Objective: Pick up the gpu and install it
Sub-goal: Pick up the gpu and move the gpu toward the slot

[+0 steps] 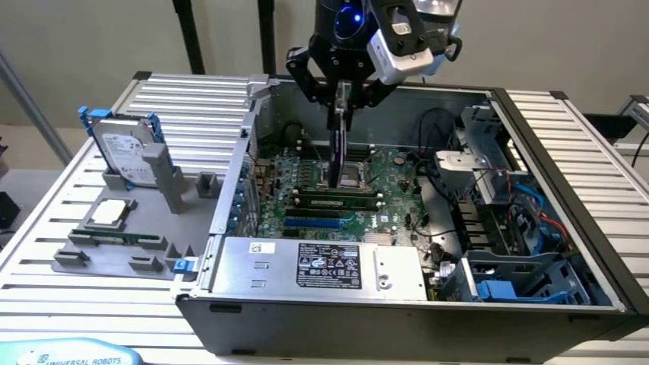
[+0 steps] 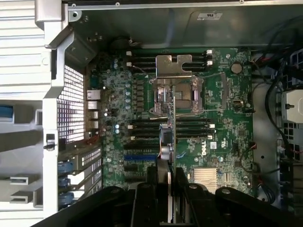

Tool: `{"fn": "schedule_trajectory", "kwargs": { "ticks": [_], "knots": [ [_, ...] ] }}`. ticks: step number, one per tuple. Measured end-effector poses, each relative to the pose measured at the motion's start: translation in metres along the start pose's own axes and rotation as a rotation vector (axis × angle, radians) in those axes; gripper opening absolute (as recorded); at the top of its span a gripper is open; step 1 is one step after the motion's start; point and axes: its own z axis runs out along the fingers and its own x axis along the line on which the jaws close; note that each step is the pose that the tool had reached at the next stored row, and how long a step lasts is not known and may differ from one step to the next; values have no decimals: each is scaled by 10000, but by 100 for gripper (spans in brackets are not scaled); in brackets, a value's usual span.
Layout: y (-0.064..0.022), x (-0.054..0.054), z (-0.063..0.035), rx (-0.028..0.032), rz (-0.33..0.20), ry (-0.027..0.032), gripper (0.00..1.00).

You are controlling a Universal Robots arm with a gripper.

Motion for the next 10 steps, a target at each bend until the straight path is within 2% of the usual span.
{"fn": "schedule_trajectory", "kwargs": {
  "ticks": [5, 10],
  "knots": [
    [23, -132, 90, 56, -72, 3, 27],
    [25, -270, 179, 169, -180, 8, 27]
  ]
}}
